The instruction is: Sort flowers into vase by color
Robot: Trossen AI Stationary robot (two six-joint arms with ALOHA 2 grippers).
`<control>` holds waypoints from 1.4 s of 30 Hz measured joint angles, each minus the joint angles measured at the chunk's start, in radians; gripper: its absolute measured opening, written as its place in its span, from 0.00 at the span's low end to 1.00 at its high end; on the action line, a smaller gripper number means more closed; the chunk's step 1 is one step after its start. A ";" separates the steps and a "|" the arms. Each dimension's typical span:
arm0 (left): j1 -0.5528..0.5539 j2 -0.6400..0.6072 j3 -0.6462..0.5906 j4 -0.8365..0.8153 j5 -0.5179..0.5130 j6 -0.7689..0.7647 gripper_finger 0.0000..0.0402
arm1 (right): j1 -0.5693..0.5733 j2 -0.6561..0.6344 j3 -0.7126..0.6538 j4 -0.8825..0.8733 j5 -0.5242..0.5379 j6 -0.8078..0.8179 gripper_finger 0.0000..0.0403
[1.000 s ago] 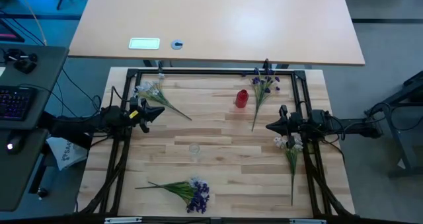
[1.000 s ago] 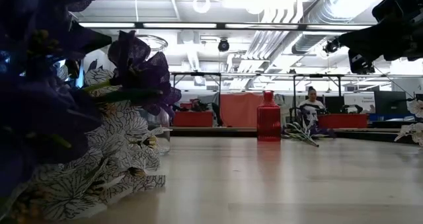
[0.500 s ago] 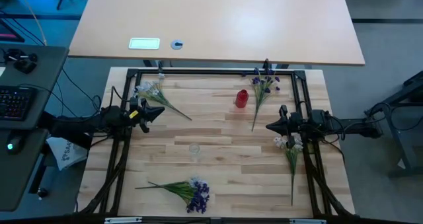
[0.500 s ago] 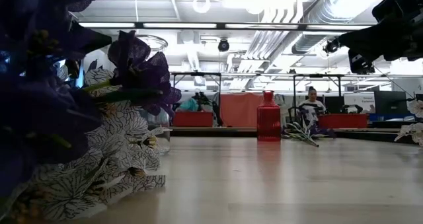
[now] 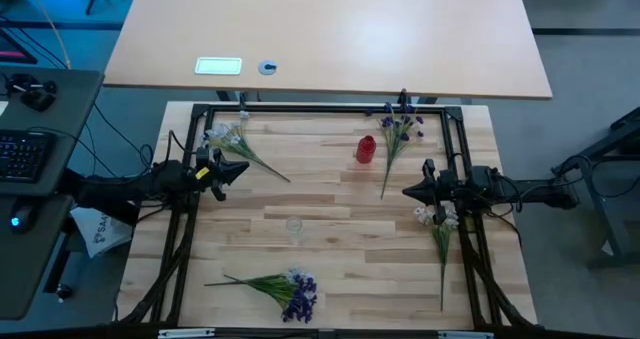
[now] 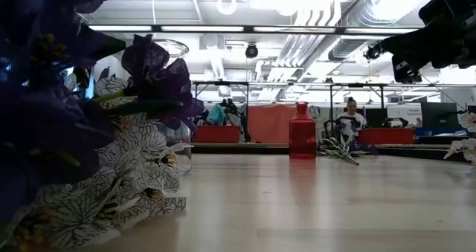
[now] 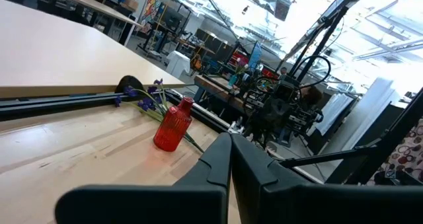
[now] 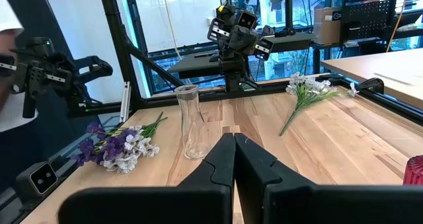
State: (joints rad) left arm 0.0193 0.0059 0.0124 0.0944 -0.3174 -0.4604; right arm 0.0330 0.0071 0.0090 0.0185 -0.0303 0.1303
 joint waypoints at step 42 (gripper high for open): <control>0.000 0.000 0.000 0.000 0.000 0.000 0.00 | -0.015 0.748 0.298 0.555 0.702 0.703 0.00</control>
State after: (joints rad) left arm 0.0193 0.0059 0.0122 0.0944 -0.3172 -0.4605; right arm 0.0181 0.7554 0.3073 0.5738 0.6713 0.8336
